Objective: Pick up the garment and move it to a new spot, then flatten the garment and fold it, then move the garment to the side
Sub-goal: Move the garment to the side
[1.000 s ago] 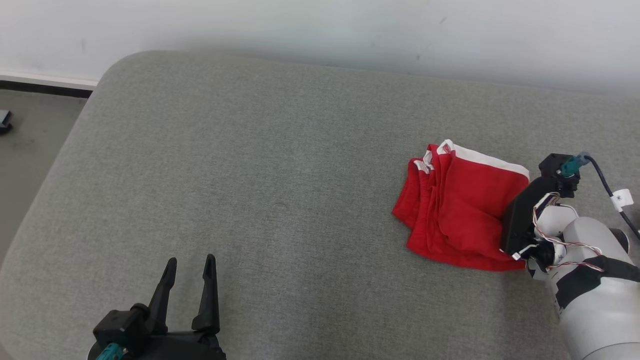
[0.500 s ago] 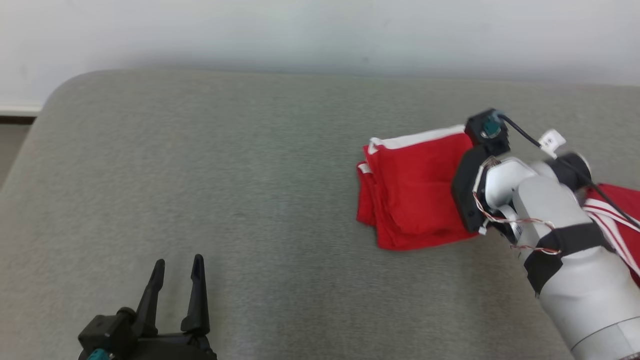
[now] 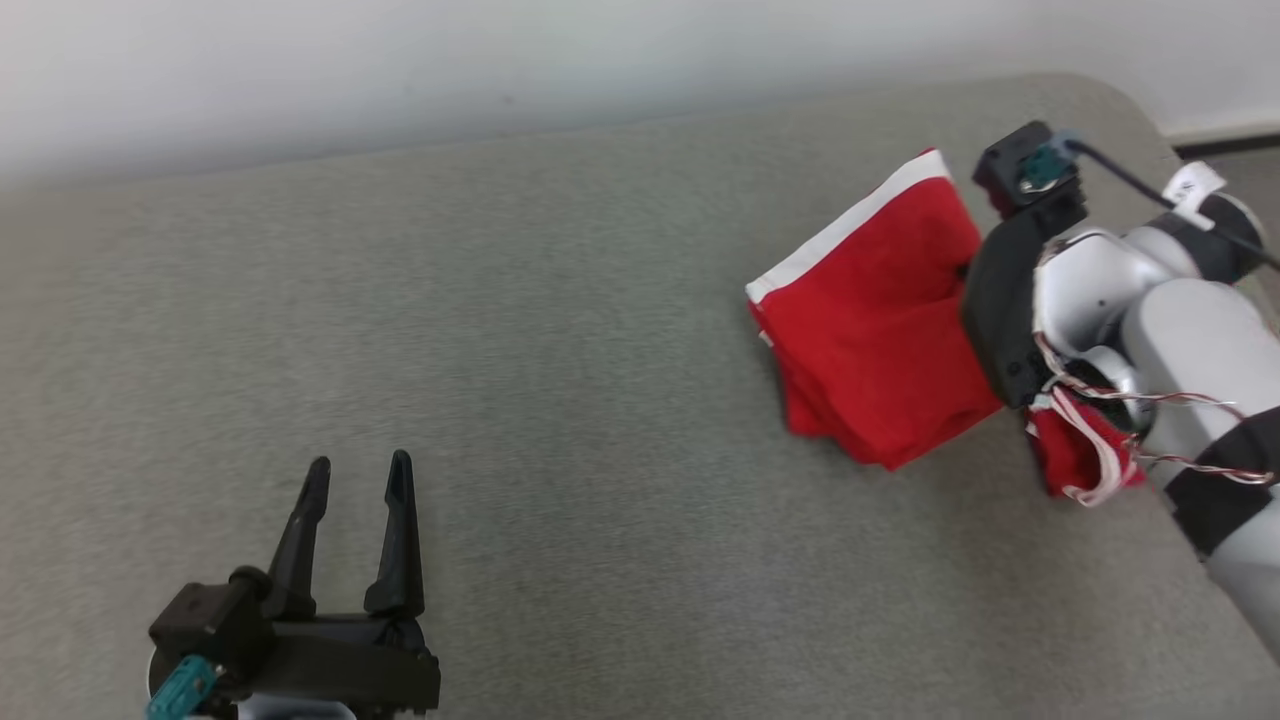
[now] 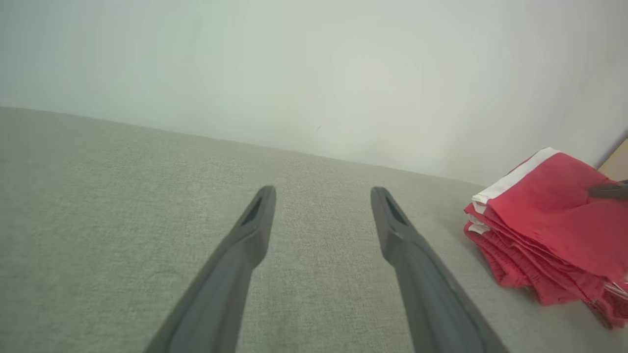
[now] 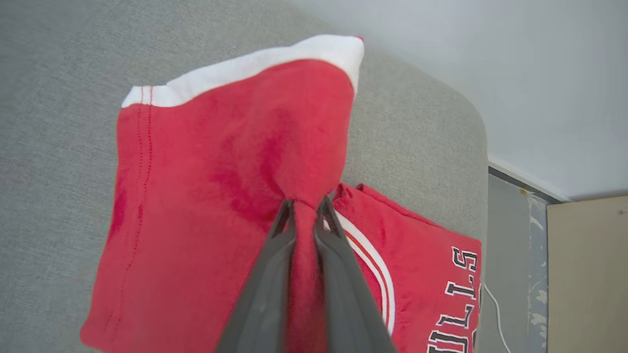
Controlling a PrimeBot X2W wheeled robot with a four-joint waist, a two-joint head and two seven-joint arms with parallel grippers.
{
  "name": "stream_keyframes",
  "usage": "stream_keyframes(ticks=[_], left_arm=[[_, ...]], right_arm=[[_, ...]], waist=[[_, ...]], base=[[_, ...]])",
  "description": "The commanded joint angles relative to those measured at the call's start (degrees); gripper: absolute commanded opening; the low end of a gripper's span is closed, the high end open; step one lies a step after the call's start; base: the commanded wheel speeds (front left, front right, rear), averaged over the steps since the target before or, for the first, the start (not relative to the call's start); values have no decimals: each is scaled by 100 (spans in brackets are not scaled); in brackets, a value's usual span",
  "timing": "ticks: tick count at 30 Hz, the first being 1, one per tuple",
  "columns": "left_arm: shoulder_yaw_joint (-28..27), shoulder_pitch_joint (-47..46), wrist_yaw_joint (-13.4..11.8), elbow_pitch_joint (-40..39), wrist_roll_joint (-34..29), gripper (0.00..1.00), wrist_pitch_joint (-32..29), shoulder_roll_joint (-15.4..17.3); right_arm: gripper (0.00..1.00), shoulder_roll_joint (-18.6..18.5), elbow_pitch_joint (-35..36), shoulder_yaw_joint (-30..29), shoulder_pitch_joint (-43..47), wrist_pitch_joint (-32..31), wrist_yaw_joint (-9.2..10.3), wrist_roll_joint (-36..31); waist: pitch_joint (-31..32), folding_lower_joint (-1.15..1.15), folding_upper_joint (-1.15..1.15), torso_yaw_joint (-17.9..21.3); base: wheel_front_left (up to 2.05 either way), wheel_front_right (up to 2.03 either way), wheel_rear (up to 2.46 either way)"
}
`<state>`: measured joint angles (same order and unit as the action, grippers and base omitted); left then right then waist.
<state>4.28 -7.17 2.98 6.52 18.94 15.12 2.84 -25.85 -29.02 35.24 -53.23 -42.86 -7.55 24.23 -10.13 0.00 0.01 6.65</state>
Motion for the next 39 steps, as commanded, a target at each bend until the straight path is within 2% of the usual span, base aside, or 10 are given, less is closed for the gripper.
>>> stream_keyframes(ticks=[1, 7, 14, 19, 28, 29, 30, 31, 34, 39], left_arm=[[-25, -107, 10, -19, -81, 100, -2, 10], [-71, -248, 98, 7, -219, 100, -2, 10], [-86, -397, 198, -14, -377, 100, -2, 11], [-10, -577, 270, -38, -463, 100, -2, 12], [158, -912, 386, -170, -595, 100, -2, 13], [162, -929, 396, -188, -607, 100, -2, 13], [163, -941, 397, -200, -614, 100, -2, 12], [161, -945, 397, -207, -627, 100, -2, 13], [86, -864, 411, -228, -660, 100, -2, 11], [-73, -705, 411, -215, -672, 100, -2, 11]], right_arm=[[0, -96, 80, -44, 29, -16, 17, 46], [0, -420, 282, -352, 170, 57, 17, -53], [0, -677, 146, -707, 266, 232, 17, -538], [0, -867, -147, -1150, 338, 514, 17, -961], [0, -781, -865, -2487, 591, 1121, 17, -1862], [18, -729, -937, -2631, 633, 1187, 17, -1965], [70, -690, -1019, -2786, 678, 1247, 17, -2043], [100, -655, -1046, -2914, 696, 1368, 17, -2129], [100, -412, -1150, -3214, 823, 1808, 17, -2402], [100, -152, -1089, -3262, 937, 2230, 17, -2477]], waist=[[-362, 0, -1, 533], [-571, 0, -1, 861], [-797, 0, -1, 982], [-1032, 0, -1, 855], [-1380, 0, -1, 434], [-1389, 0, -1, 393], [-1389, 0, -1, 349], [-1376, 0, -1, 312], [-1219, 0, -1, 209], [-912, 0, -1, 143]], base=[[0, 0, 0], [0, 0, 0], [0, 0, 0], [0, 0, 0], [0, 0, 0], [0, 0, 0], [0, 0, 0], [0, 0, 0], [0, 0, 0], [0, 0, 0]])
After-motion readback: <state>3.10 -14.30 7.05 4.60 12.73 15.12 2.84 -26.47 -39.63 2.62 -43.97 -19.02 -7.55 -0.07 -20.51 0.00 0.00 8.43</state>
